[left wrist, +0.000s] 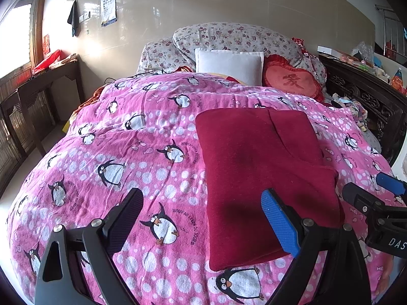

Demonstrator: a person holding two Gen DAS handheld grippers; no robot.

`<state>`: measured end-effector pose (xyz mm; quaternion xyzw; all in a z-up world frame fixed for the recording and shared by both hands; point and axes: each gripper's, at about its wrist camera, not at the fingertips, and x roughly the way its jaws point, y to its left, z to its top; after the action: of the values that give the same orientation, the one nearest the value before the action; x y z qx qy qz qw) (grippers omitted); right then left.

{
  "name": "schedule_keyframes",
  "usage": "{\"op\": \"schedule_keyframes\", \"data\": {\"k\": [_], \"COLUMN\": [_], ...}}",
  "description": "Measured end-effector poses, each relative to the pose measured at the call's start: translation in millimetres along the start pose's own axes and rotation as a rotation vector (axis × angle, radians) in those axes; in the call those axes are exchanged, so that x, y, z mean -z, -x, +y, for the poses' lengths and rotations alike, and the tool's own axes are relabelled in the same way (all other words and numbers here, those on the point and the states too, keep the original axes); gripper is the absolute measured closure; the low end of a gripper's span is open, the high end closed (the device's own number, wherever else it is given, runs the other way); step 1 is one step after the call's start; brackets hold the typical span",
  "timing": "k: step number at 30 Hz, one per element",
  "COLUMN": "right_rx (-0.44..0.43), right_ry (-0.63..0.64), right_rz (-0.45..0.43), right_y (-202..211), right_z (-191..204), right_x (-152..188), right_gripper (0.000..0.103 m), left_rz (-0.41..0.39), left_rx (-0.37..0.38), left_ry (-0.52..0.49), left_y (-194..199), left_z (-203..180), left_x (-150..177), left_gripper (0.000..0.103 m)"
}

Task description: Fold small clothes

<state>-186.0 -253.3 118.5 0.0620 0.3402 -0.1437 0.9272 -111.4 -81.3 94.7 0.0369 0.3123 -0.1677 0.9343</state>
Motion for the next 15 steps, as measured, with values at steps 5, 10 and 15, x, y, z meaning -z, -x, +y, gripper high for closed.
{"op": "schedule_keyframes", "data": {"k": [5, 10, 15], "right_rx": [-0.003, 0.029, 0.055], "right_ry": [-0.007, -0.028, -0.054], "right_rz": [0.005, 0.007, 0.015], "right_y": [-0.3, 2.6, 8.1], "right_z": [-3.6, -28.1, -62.6], "right_x": [1.6, -2.9, -6.4], "right_gripper": [0.0, 0.0, 0.0], "left_rz": [-0.012, -0.033, -0.028], "left_rx": [-0.004, -0.026, -0.053], "left_ry": [-0.008, 0.002, 0.012], "left_y": [0.7, 3.5, 1.1], "left_z": [5.7, 21.6, 40.8], "left_x": [-0.6, -3.7, -6.0], "left_gripper": [0.009, 0.009, 0.009]}}
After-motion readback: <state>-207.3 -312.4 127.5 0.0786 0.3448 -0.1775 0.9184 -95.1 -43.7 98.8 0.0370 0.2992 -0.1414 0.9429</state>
